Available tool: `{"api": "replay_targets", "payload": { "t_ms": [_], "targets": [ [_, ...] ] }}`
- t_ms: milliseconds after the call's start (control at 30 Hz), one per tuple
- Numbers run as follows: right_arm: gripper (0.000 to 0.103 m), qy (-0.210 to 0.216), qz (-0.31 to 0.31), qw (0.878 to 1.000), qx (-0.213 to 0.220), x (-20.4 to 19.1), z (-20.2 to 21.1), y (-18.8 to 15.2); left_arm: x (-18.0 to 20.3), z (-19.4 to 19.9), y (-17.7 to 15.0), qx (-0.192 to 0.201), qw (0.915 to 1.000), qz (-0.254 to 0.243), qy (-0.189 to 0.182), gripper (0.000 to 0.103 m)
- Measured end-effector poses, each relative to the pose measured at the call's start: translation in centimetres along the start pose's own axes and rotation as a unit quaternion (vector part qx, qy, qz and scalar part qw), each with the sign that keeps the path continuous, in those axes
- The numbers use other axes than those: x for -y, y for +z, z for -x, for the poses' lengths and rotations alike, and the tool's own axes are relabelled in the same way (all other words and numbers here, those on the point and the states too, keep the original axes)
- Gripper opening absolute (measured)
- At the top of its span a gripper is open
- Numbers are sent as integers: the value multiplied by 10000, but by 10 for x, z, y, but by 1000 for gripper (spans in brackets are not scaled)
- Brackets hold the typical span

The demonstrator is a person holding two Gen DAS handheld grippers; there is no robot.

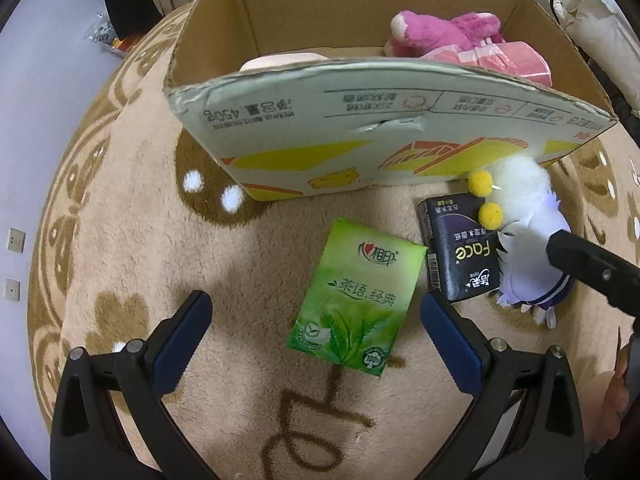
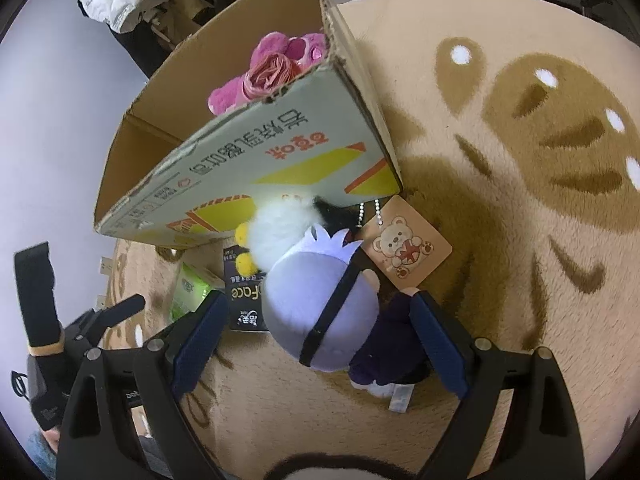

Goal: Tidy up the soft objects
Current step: 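Move the right tool to the white-purple doll while the left tool approaches the green tissue pack, then grasp the white-purple doll with the right tool while the left tool grasps the green tissue pack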

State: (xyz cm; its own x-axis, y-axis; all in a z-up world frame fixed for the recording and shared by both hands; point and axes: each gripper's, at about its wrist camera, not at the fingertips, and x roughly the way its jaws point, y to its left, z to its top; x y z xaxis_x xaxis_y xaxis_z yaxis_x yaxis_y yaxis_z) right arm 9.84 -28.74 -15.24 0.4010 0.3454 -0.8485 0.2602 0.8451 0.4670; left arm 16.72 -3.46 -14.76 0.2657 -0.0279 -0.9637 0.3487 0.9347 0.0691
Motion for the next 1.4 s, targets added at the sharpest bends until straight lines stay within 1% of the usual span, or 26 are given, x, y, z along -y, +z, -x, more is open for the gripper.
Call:
{"api": "replay_targets", "payload": {
  "t_ms": [133,367,467,767,933,1033,1133,1200,1333,1400],
  "targets": [
    [97,-127,78,9999,-46,-1,-7,-2,2,-1,0,-3,10000,-27,-13,103],
    [94,-242,-95,9996,-144,5,-15,-4,-4,-13,3,-101,9999,-32,24,103],
    [94,-219,-129,9996,-151,8,-15,-4,-4,-17,4,-135,9999,-41,14,103],
    [94,-206,-137,9996,-159,9,-15,-4,-2,-31,9,-194,9995,-141,197,102],
    [93,-208,-76,9997,-129,9,-14,-4,3,-36,10,-201,9995,-178,194,102],
    [90,-250,33,9996,-116,5,-15,-5,9,-37,8,-213,9993,-249,188,101],
    [87,-268,109,9995,-97,2,-17,-6,15,-35,6,-187,9993,-284,182,97],
    [83,-264,146,9995,-85,0,-17,-6,20,-34,5,-179,9992,-297,195,91],
    [81,-260,200,9994,-68,-4,-18,-7,25,-34,3,-258,9990,-333,138,81],
    [81,-245,188,9995,-65,-2,-18,-6,27,-34,2,-269,9988,-378,134,67]
  ]
}}
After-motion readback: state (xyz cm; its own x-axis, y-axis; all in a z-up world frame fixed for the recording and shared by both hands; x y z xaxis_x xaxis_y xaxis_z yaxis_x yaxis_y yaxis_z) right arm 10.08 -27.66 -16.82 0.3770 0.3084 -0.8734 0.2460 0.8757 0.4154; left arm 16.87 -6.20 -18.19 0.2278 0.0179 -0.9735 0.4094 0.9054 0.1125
